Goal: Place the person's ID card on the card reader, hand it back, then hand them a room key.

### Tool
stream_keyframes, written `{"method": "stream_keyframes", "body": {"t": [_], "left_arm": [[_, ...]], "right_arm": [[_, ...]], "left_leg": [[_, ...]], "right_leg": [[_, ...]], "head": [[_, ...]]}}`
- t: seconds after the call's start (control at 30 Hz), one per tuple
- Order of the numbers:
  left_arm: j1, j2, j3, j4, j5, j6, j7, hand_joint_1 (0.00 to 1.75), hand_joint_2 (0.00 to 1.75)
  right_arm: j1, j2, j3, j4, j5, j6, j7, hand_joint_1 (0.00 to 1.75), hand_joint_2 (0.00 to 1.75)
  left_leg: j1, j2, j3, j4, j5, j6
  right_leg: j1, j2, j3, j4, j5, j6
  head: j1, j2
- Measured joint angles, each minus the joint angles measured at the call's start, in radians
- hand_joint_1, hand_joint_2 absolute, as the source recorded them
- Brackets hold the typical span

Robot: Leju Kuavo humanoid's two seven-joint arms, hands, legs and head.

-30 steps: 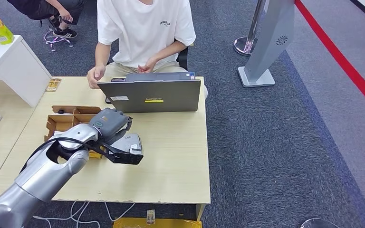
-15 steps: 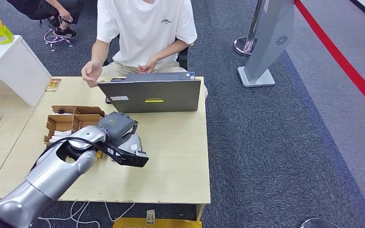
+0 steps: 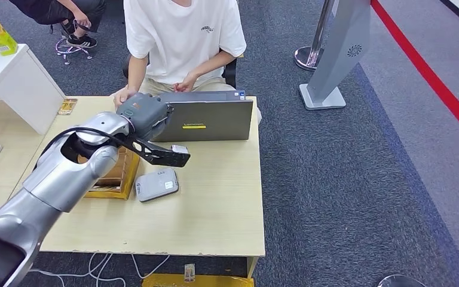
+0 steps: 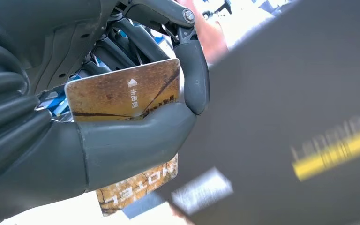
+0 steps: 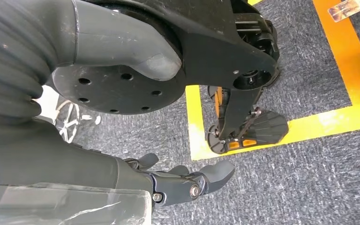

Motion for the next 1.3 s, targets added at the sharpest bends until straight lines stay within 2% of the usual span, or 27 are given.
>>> {"method": "stream_keyframes", "body": {"t": [0.13,0.3,0.53,0.9,1.07,1.2,1.3], "left_arm": [[-0.066,-0.014,0.000,-0.001,0.016,-0.017,0.016,1.75,1.75],[-0.111,-0.029,0.000,-0.002,0.025,-0.016,0.033,1.75,1.75],[-0.190,-0.071,0.000,0.050,0.025,0.030,0.082,1.75,1.75],[-0.229,-0.111,0.000,0.122,0.016,0.047,0.085,1.75,1.75],[-0.281,-0.155,0.000,0.229,-0.025,0.054,0.125,1.75,1.75],[-0.333,-0.202,0.000,0.343,-0.046,0.053,0.126,1.75,1.75],[-0.351,-0.228,0.000,0.399,-0.050,0.053,0.113,0.44,1.75]], "right_arm": [[0.000,0.000,0.000,0.000,0.001,0.004,-0.005,0.00,1.75],[0.000,0.000,0.000,0.000,0.002,0.005,-0.007,0.00,1.75],[0.000,0.000,0.000,0.000,0.019,0.009,-0.008,0.00,1.75],[0.000,0.000,0.001,0.000,0.022,0.010,-0.008,0.00,1.75],[-0.003,0.000,0.004,0.000,0.040,0.010,-0.002,0.00,1.75],[-0.009,0.000,0.007,0.000,0.041,0.010,0.007,0.00,1.75],[-0.011,0.000,0.008,0.000,0.041,0.009,0.011,0.00,1.75]], "left_leg": [[0.000,0.000,0.000,0.000,0.000,0.000],[0.000,0.000,0.000,0.000,0.000,0.000],[0.000,0.000,0.000,0.000,0.000,0.000],[0.000,0.000,0.000,0.000,0.000,0.000],[0.000,0.000,-0.001,0.000,0.001,0.001],[-0.001,0.000,-0.001,0.000,0.001,0.001],[-0.001,0.000,-0.001,0.000,0.001,0.001]], "right_leg": [[0.000,0.000,0.000,0.000,0.000,0.000],[0.000,0.000,0.000,0.000,0.000,0.000],[0.000,0.000,0.000,0.000,0.000,0.001],[0.000,0.000,0.000,0.000,0.000,0.001],[0.000,0.000,0.000,0.000,0.001,0.001],[0.000,0.000,0.000,0.000,0.001,0.002],[0.000,0.000,0.000,0.000,0.001,0.002]], "head": [[0.000,0.000],[0.000,0.000],[0.000,0.000],[0.000,0.000],[0.000,0.000],[0.000,0.000],[0.000,0.000]]}}
